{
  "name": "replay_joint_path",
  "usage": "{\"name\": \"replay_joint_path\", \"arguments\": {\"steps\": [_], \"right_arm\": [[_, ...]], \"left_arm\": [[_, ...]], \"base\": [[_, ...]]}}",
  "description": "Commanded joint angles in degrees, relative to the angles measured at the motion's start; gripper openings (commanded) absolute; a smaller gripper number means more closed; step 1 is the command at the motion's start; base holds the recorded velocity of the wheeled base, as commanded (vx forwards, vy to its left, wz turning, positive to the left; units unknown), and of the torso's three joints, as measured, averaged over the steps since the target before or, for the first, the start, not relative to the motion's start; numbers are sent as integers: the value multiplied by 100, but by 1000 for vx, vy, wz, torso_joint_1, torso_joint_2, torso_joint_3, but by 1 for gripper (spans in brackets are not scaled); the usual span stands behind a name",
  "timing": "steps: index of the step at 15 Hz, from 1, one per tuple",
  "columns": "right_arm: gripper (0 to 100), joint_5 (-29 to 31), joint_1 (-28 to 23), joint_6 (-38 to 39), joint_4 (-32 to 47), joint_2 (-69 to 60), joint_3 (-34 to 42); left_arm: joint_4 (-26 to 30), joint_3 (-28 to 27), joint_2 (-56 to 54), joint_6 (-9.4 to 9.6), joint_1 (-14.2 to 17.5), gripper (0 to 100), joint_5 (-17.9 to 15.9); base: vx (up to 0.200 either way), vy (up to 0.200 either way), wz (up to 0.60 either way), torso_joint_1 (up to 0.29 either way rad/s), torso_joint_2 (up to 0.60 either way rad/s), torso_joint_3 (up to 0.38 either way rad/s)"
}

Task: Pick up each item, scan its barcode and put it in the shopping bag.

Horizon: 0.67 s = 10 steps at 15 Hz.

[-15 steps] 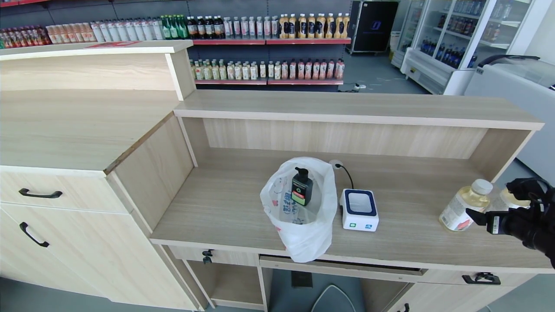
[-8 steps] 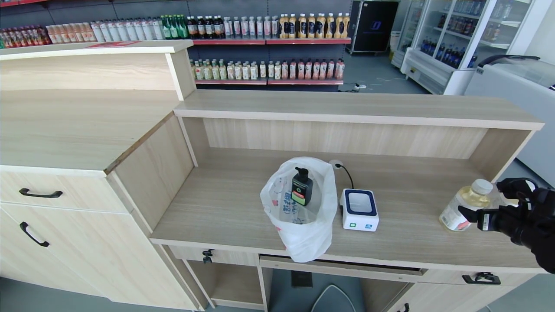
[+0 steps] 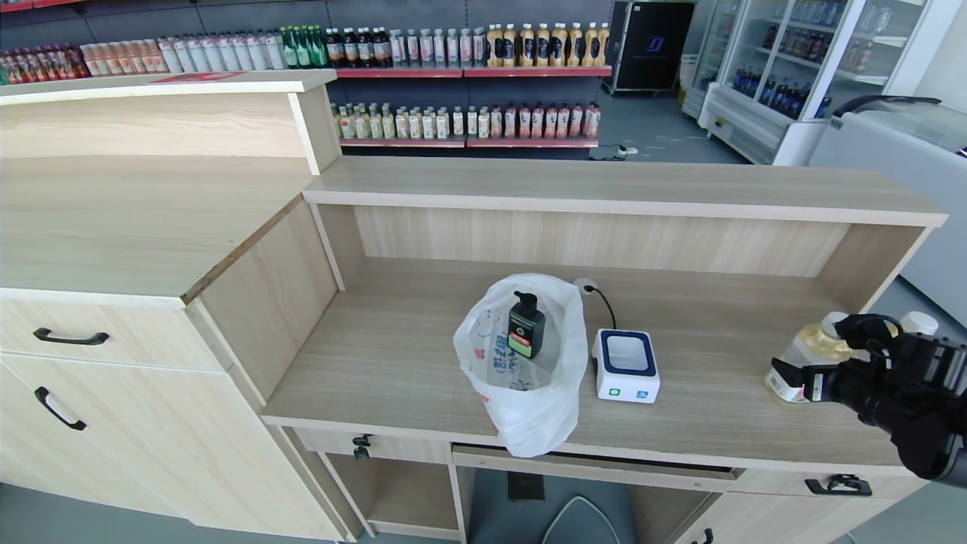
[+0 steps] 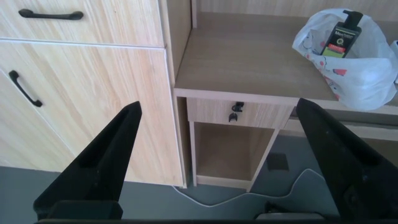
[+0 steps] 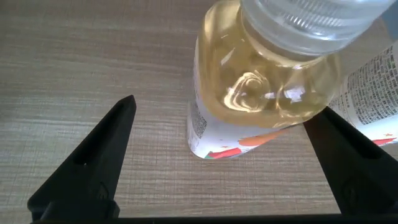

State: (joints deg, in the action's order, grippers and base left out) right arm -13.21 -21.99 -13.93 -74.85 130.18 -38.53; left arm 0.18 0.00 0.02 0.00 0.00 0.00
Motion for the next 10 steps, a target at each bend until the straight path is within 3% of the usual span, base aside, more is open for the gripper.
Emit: {"name": "replay_joint_path", "arguments": {"steps": [1, 5, 10], "right_arm": [[100, -6, 116, -4, -3, 165, -93], [100, 346, 257, -4, -135, 306, -216], [100, 363, 283, -4, -153, 420, -480]], "left_arm": [[-1, 0, -2, 0, 0, 100, 0], [-1, 0, -2, 0, 0, 100, 0], [-1, 0, -2, 0, 0, 100, 0]], "base": [[0, 0, 0, 0, 0, 0], [0, 0, 0, 0, 0, 0], [0, 0, 0, 0, 0, 0]]}}
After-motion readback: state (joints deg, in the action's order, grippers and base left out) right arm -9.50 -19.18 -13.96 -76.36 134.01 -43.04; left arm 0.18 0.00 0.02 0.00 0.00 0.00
